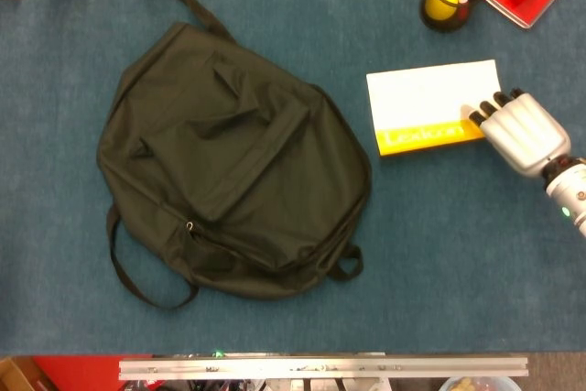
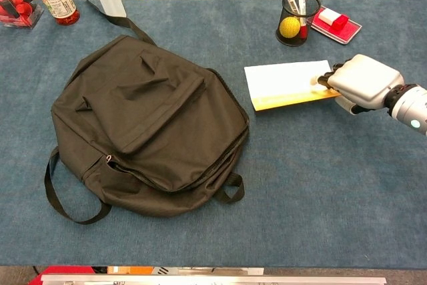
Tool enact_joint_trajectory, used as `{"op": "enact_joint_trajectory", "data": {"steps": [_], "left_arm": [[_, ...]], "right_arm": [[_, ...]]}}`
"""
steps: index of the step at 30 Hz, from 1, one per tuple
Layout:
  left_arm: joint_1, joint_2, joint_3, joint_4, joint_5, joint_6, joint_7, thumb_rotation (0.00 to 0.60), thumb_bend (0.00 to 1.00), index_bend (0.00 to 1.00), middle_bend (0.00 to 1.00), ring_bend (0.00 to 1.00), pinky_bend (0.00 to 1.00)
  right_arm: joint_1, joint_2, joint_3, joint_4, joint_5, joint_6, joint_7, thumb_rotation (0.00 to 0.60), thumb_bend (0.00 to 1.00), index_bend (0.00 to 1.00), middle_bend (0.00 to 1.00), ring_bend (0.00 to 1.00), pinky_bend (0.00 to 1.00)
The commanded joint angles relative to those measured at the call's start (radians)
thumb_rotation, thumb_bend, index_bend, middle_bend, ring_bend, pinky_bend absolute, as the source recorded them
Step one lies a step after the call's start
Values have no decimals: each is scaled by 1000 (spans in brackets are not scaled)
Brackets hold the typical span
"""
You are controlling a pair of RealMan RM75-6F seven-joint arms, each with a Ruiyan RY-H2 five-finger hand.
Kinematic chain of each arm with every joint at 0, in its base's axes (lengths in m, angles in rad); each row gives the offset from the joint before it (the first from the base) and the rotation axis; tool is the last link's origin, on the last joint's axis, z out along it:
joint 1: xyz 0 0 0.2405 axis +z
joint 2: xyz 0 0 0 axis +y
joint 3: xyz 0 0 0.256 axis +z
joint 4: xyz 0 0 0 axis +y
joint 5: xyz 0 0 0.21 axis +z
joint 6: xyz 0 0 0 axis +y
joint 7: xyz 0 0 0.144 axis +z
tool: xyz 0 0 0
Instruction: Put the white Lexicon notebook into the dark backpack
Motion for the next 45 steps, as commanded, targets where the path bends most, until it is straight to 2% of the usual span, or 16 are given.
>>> {"op": "enact_joint_trajectory", "data": {"steps": [1, 8, 16, 25, 32, 45], "left_arm": [[-2, 2, 1, -2, 0, -3, 2, 600, 272, 227, 284, 268, 285], [-6, 10, 4, -10, 7, -7, 3, 600, 272, 227, 284, 269, 285], [-9, 22, 8, -15, 11, -8, -10, 600, 272, 228, 284, 270, 285], [-9, 25, 5, -12, 9, -2, -23, 600, 272, 228, 284, 270, 284], [-33, 43, -11, -11, 10, -17, -14, 600, 272, 228, 284, 270, 285], [-187, 129, 19, -76, 154, -176, -34, 600, 272, 231, 286, 270, 285]], "right_arm": [[-4, -5, 14, 7, -10, 21, 16, 600, 578, 278, 407, 321, 420], [-11, -17, 49, 9, -3, 60, 3, 600, 560, 419, 447, 336, 474], [-23, -49, 86, 19, 31, 93, -42, 600, 397, 597, 535, 419, 582], [-31, -75, 111, 36, 37, 128, -39, 600, 389, 743, 615, 510, 645], [-43, -43, 119, -1, 28, 157, -24, 600, 390, 803, 658, 559, 683], [-69, 36, 154, -91, 11, 237, 0, 600, 469, 848, 695, 609, 717]]}}
